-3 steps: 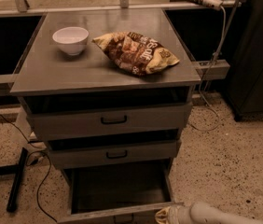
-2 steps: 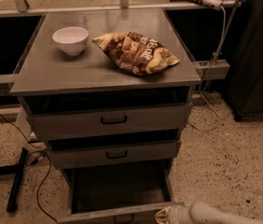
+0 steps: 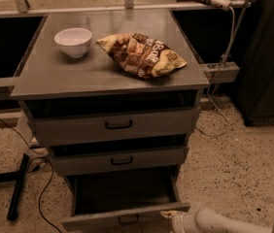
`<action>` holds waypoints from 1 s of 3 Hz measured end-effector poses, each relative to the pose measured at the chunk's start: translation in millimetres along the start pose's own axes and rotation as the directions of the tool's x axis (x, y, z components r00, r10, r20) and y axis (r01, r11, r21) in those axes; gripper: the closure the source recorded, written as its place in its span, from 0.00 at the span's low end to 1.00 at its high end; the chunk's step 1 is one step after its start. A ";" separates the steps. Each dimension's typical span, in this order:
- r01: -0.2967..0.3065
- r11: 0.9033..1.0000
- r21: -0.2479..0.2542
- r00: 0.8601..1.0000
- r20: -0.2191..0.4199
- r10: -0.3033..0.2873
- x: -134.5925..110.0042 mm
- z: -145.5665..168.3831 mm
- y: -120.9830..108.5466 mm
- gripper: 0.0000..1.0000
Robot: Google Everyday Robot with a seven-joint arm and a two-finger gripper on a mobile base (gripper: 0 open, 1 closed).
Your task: Close bottom drawer
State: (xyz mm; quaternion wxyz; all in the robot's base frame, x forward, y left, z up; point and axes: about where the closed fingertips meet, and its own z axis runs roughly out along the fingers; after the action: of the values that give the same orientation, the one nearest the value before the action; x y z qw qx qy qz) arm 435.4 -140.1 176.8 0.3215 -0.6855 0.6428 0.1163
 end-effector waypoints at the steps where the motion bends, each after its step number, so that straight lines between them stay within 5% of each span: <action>1: 0.056 0.998 0.027 0.998 -0.007 -0.056 -5.2 24.1 -31.3 0.19; 3: 0.143 0.987 0.069 0.986 -0.091 -0.137 1.0 45.8 -114.9 0.65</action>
Offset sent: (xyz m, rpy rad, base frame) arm 0.1381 0.0387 0.0003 -0.1010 -0.1719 0.0856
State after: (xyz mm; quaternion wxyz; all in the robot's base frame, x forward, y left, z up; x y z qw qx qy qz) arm 557.0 -117.6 174.6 0.3263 -0.7209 0.6102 0.0395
